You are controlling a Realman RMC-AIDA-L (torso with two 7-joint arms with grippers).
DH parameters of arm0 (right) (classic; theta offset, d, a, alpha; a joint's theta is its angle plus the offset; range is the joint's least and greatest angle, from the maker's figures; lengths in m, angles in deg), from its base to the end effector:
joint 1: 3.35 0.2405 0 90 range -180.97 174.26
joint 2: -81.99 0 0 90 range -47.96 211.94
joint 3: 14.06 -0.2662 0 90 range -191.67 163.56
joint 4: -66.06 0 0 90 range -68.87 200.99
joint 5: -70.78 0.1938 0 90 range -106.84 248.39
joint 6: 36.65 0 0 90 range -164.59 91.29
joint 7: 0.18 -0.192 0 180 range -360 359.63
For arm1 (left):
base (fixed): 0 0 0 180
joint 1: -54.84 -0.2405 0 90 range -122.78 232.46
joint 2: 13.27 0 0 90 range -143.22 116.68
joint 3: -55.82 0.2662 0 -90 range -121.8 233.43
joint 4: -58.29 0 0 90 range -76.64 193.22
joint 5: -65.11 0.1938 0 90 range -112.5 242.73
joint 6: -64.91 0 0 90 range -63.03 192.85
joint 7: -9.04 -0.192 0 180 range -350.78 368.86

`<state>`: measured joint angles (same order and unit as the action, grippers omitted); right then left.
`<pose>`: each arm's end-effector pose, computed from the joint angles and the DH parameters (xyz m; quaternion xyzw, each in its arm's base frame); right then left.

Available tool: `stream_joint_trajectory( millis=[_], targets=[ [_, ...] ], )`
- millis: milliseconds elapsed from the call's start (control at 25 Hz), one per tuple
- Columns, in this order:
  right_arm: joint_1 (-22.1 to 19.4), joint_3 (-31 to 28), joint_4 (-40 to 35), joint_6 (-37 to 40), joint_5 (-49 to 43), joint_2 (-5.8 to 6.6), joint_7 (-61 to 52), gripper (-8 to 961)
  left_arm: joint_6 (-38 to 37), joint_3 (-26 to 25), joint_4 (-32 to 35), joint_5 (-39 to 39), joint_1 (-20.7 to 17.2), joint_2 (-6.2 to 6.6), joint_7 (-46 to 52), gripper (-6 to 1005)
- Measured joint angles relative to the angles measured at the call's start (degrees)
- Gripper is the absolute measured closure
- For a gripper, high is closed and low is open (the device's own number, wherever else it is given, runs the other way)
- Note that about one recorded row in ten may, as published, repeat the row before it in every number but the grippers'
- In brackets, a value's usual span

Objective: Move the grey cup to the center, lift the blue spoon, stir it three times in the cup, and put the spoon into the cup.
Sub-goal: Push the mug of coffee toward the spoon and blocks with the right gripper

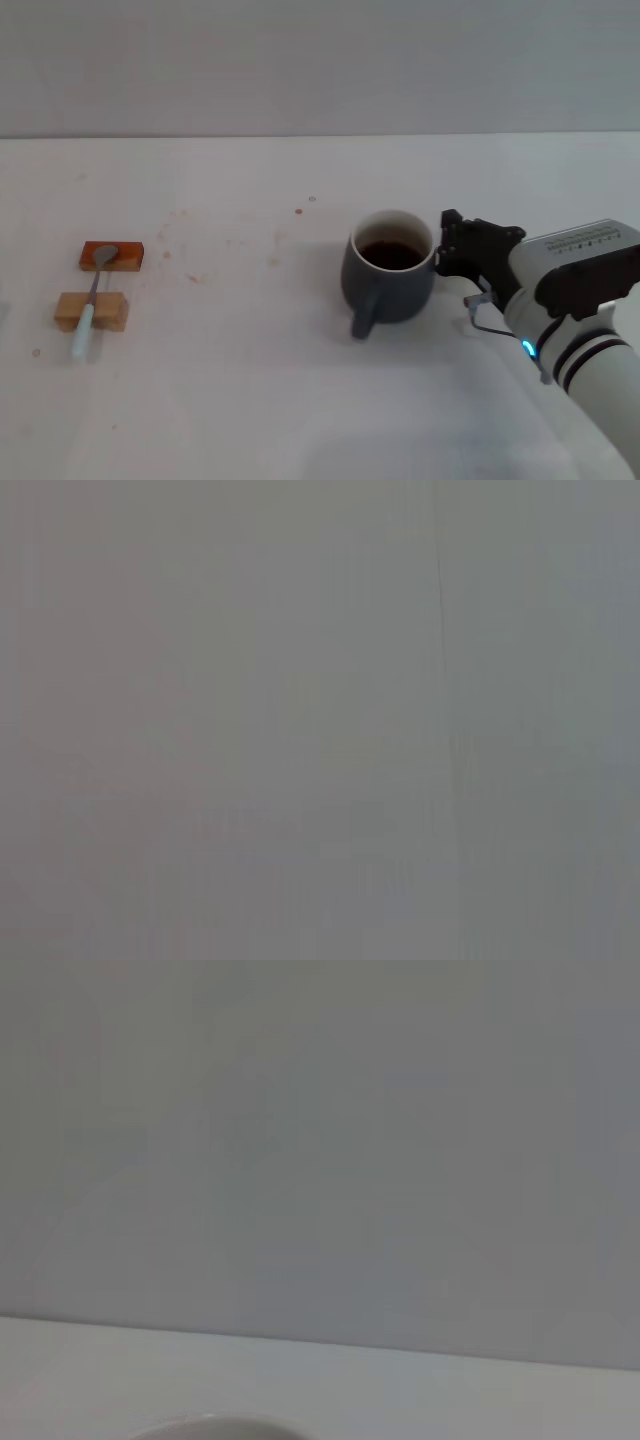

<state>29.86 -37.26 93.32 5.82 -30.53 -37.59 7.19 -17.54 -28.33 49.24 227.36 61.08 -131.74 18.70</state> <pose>0.2539 0.3889 -0.1297 -0.7907 0.3006 0.2243 0.4839 -0.3900 0.2622 0.0557 -0.5994 -0.2163 -0.2809 0.7176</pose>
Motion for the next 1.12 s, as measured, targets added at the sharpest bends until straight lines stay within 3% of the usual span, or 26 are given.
stream_joint_trajectory(
  millis=[1120],
  targets=[
    [3.3,0.0,5.9,-5.7,-5.0,-0.22,-0.5,955,0.3,-0.8,0.1,-0.1,-0.5,0.09,0.0,216]
  ],
)
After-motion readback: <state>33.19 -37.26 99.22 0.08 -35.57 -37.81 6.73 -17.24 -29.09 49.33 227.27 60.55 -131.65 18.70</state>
